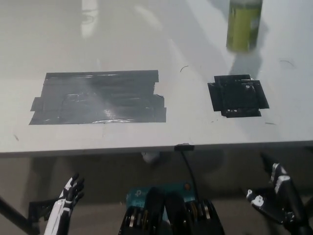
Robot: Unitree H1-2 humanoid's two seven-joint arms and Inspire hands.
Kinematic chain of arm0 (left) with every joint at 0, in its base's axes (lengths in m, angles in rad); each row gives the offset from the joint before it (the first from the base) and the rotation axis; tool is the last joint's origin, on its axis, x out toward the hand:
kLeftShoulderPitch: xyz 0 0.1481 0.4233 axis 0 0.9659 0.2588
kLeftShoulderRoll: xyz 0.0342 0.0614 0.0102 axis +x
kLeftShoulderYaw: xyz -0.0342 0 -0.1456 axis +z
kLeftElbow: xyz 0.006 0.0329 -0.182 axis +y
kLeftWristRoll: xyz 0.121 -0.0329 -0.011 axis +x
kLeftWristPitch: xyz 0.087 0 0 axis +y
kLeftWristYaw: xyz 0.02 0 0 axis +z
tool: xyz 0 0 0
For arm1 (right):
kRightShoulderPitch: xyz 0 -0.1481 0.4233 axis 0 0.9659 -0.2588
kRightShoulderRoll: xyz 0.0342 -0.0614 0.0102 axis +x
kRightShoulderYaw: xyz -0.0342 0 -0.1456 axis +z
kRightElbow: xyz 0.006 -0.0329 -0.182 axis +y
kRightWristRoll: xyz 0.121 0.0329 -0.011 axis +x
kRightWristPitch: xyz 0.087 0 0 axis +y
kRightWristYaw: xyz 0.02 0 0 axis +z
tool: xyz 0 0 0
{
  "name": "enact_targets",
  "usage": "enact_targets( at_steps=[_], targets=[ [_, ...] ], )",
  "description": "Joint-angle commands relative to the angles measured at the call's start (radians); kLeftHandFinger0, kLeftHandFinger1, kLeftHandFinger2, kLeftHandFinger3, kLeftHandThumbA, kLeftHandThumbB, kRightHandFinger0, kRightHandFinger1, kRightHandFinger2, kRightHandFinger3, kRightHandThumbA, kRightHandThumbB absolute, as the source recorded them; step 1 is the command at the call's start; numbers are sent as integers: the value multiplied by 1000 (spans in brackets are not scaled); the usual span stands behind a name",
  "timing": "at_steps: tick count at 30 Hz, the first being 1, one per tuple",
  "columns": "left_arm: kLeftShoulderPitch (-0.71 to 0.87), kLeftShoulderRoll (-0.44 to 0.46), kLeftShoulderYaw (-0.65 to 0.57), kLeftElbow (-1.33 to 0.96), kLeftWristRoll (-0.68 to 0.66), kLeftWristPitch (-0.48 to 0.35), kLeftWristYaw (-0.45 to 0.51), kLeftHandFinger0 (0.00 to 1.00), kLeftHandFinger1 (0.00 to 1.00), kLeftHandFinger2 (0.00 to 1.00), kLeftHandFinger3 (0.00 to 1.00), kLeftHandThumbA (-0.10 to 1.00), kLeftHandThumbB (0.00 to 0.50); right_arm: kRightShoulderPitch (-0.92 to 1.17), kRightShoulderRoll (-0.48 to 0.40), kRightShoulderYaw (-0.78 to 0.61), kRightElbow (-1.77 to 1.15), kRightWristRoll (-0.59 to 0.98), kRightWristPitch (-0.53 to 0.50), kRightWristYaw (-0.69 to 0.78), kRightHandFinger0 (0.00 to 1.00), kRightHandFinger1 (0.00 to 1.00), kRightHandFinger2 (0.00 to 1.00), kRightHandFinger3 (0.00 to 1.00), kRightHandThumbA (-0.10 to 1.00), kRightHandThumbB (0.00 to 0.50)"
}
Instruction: A person hands a spray bottle to the robot which it grabs with its right hand and places on the black spot infront of it on the table
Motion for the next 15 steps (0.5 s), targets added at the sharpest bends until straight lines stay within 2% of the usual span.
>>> enact_targets(
  at_steps=[1,2,3,5,7,9,12,15],
  targets=[
    [-9,11,-6,-35,-15,-25,-25,1000,1000,1000,1000,948,288,-26,9,-53,-196,-39,-9,-60,1000,1000,1000,995,914,500],
    [-10,11,-7,-35,-13,-24,-25,1000,1000,1000,1000,946,289,-43,0,-65,-246,-58,38,-60,1000,1000,1000,1000,965,500],
    [-10,11,-9,-34,-10,-25,-26,1000,1000,1000,1000,946,296,-73,-2,-81,-284,-62,73,-64,950,976,1000,1000,979,500],
    [-12,13,-12,-30,-3,-27,-29,1000,1000,1000,1000,948,296,-133,-11,-105,-300,-50,81,-71,786,952,1000,1000,974,500],
    [-8,13,-14,-23,1,-37,-29,1000,1000,1000,1000,958,293,-188,-12,-122,-315,-41,132,-72,630,995,1000,1000,969,500],
    [0,13,-17,-20,4,-44,-30,1000,1000,1000,1000,962,290,-232,-13,-133,-325,-58,181,-74,590,1000,1000,1000,970,500],
    [18,14,-24,-20,7,-50,-36,1000,1000,1000,1000,965,299,-341,-20,-150,-276,-83,240,-86,614,1000,1000,1000,899,500],
    [26,10,-27,-26,11,-50,-38,1000,1000,1000,1000,950,298,-415,-41,-150,-218,-70,331,-67,789,1000,1000,1000,861,500]
  ],
)
